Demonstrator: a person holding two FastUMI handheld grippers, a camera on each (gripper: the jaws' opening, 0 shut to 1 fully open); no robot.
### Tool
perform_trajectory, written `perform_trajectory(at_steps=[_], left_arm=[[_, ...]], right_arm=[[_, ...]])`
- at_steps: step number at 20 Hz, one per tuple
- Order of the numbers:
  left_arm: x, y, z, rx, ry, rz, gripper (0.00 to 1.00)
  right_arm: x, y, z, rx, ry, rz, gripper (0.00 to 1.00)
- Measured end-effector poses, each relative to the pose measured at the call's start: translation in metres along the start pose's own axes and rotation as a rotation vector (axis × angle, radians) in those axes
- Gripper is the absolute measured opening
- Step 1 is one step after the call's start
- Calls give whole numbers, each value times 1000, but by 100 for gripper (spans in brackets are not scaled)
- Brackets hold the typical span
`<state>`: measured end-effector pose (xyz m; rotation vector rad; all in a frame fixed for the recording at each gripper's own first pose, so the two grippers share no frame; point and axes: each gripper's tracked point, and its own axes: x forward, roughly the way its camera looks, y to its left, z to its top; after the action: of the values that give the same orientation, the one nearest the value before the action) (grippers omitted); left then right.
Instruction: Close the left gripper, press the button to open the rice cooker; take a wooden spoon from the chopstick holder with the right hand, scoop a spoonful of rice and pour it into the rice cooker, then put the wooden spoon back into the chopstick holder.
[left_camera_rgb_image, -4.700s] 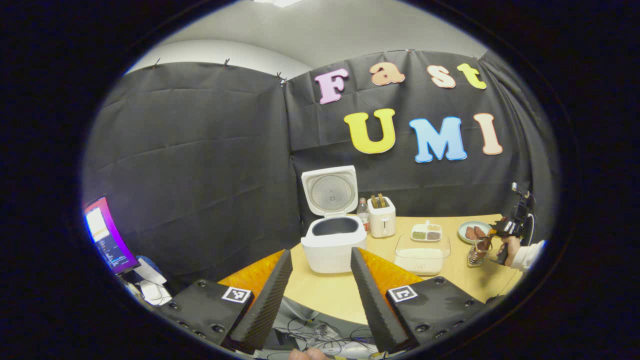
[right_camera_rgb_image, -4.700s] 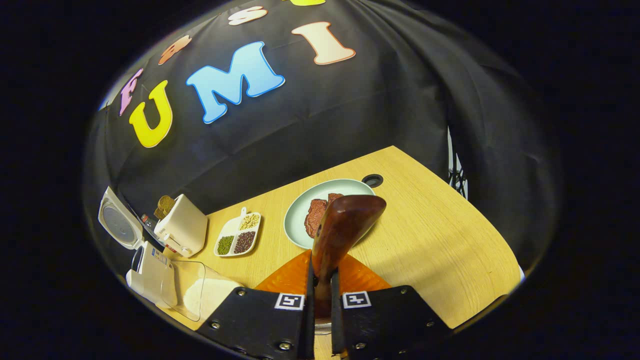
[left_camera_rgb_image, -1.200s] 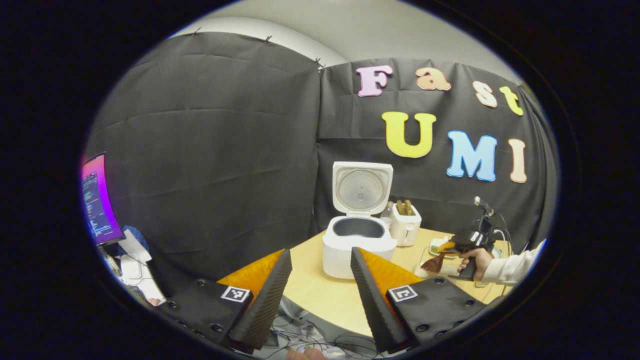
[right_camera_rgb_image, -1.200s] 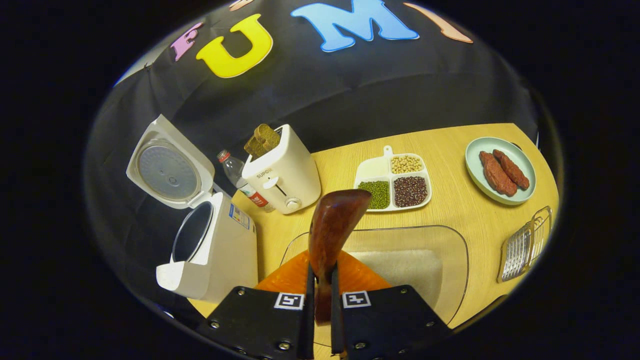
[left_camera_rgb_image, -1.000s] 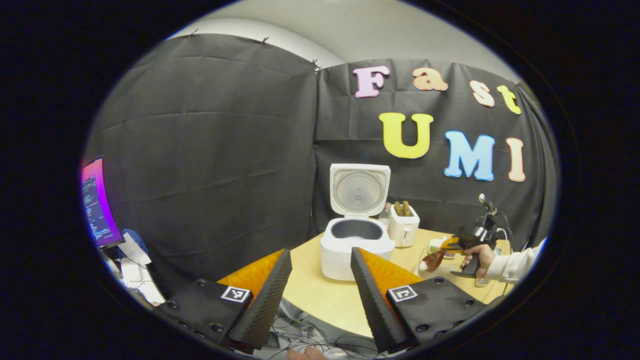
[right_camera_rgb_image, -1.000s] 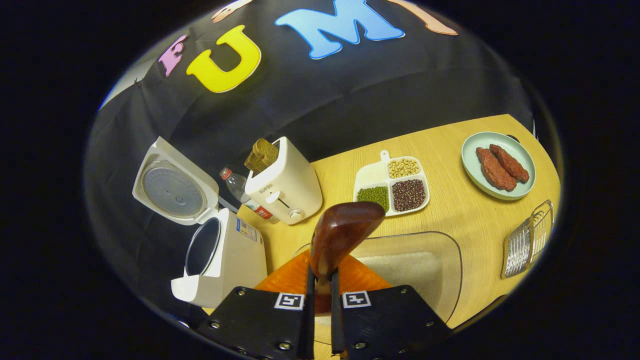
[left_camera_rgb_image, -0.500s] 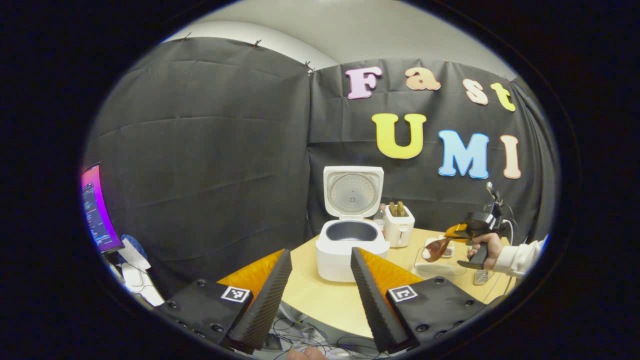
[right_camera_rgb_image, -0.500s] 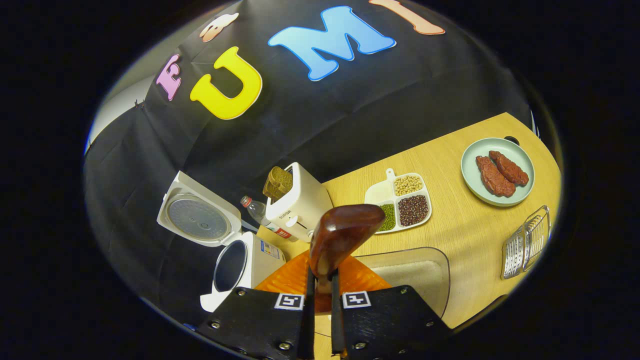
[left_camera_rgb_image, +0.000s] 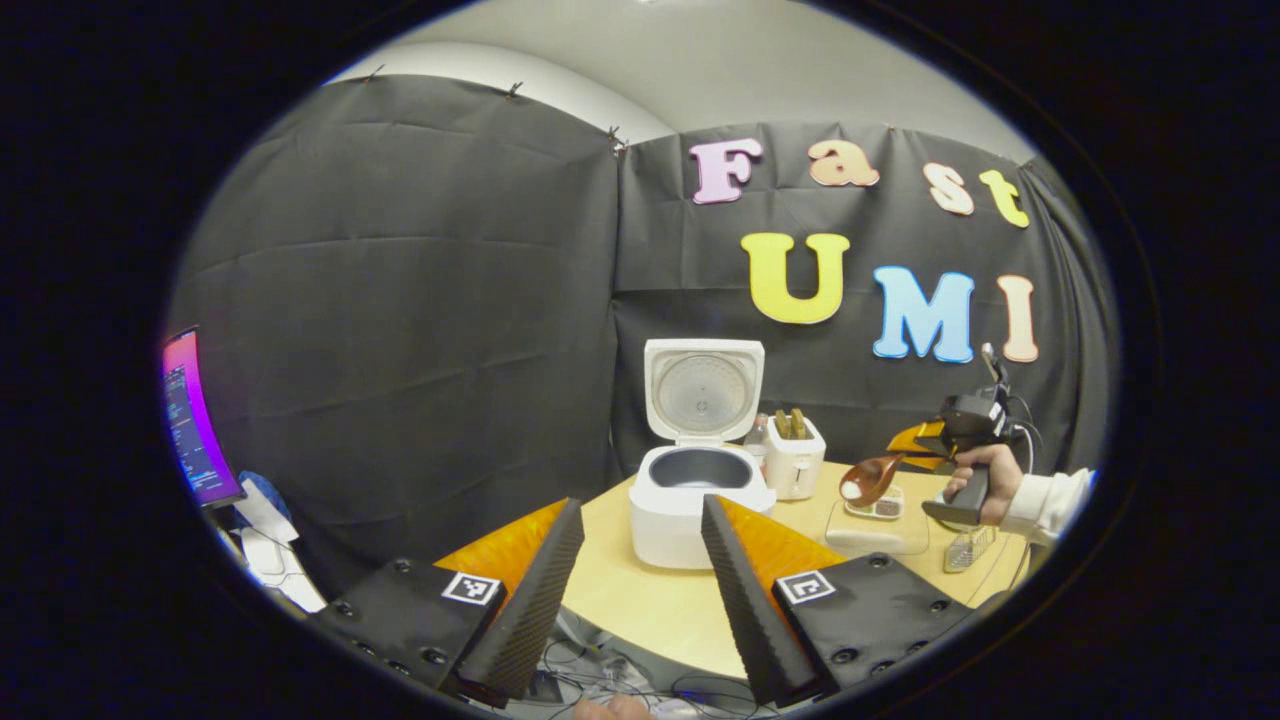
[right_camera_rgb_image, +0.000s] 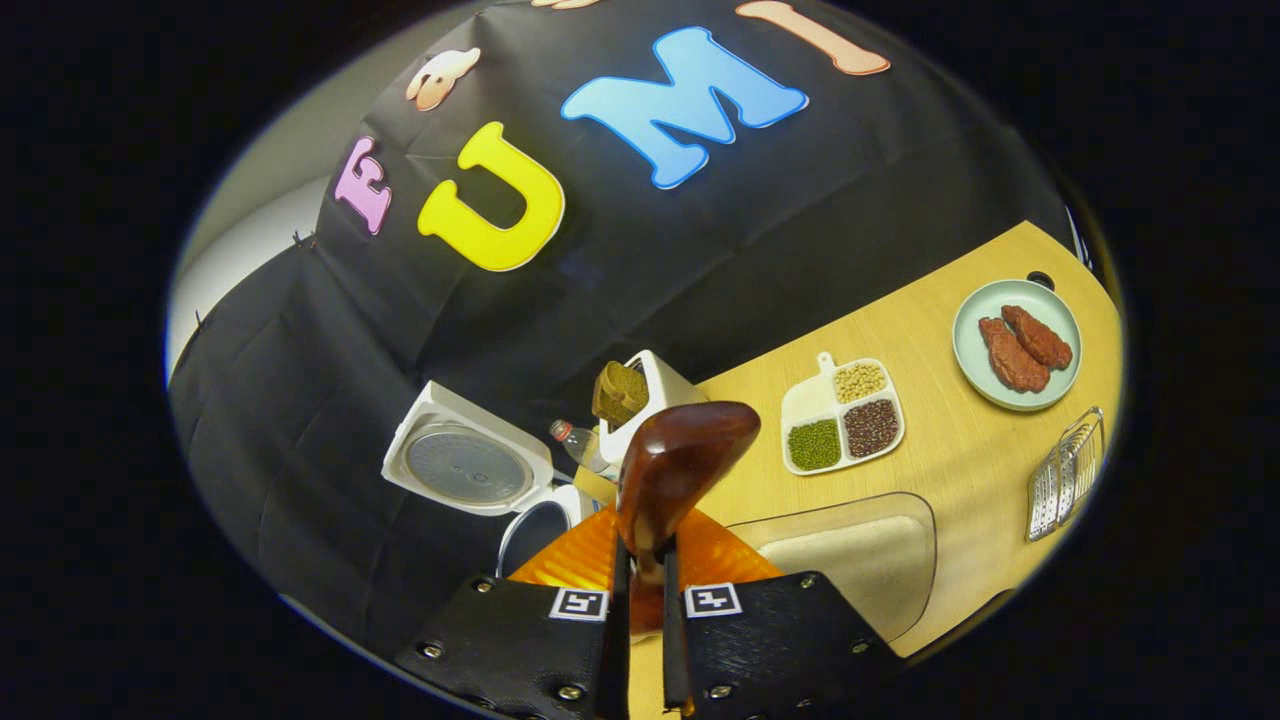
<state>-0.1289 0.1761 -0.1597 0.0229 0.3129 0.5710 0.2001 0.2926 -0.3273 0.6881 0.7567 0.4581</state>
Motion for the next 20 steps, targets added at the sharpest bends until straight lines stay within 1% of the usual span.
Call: perform_trajectory(at_steps=[2, 4, 5, 8, 11, 12, 13, 16, 19, 20], left_arm=[[-1, 5, 2, -2, -8, 0, 84], [-2, 12, 5, -8, -16, 2, 85], [-2, 18, 6, -12, -20, 4, 84], [-2, 38, 8, -33, -36, 17, 84], [-2, 60, 8, -53, -38, 30, 84], [-2, 67, 7, -52, -39, 37, 85], [-2, 73, 8, -48, -42, 41, 87], [-7, 87, 8, -47, -44, 57, 84], [-3, 109, 1, -47, -34, 83, 84], [-3, 115, -5, -44, -29, 93, 87]], right_arm=[[2, 21, -1, -6, 0, 24, 13], [7, 47, -5, -12, 0, 52, 13], [9, 61, -6, -10, 0, 66, 14], [19, 103, -13, -5, 2, 105, 13], [37, 143, -20, -44, -4, 129, 13], [43, 156, -24, -70, -9, 131, 13], [52, 166, -27, -98, -12, 132, 13], [86, 187, -48, -192, 1, 110, 13], [124, 188, -75, -309, 31, 63, 13], [139, 188, -82, -367, 38, 46, 13]])
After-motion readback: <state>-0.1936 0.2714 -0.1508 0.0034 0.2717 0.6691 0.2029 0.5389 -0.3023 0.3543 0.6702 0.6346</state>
